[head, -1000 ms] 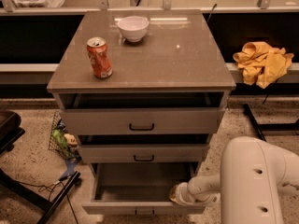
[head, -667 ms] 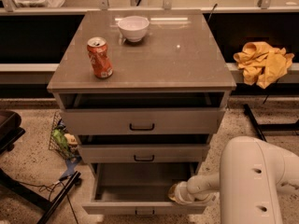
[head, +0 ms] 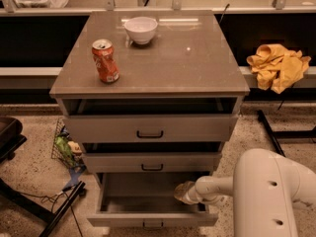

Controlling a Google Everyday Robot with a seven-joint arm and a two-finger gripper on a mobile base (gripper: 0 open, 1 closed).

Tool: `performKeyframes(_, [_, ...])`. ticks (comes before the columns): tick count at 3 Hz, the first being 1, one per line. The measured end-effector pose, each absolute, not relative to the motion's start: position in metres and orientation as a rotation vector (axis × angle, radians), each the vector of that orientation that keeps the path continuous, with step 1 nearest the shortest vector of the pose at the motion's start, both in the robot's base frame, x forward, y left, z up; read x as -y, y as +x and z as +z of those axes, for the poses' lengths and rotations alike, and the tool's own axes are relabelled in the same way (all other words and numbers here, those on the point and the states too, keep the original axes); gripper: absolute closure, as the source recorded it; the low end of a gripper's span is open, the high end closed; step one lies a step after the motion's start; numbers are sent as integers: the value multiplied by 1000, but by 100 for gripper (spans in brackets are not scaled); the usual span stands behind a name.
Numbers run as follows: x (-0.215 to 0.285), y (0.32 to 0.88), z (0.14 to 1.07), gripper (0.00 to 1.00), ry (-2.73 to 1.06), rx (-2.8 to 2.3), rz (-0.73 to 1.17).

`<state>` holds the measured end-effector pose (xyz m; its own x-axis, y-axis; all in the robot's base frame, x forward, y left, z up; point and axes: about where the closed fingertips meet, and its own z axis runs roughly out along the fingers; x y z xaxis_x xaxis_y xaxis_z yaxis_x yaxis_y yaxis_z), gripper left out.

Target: Open bottom drawer

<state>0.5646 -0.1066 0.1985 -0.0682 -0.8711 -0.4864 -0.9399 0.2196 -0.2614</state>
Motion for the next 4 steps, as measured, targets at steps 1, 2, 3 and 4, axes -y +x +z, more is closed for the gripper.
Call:
performKeyframes(1, [102, 563, 182, 100, -1613, -1950, 264])
performKeyframes(2, [107, 531, 167, 100, -1611, -1996, 341])
performKeyframes(3, [115, 488, 162, 100, -1650, -2060, 392])
performKeyframes(4, [115, 489, 161, 100, -1652, -2061, 394])
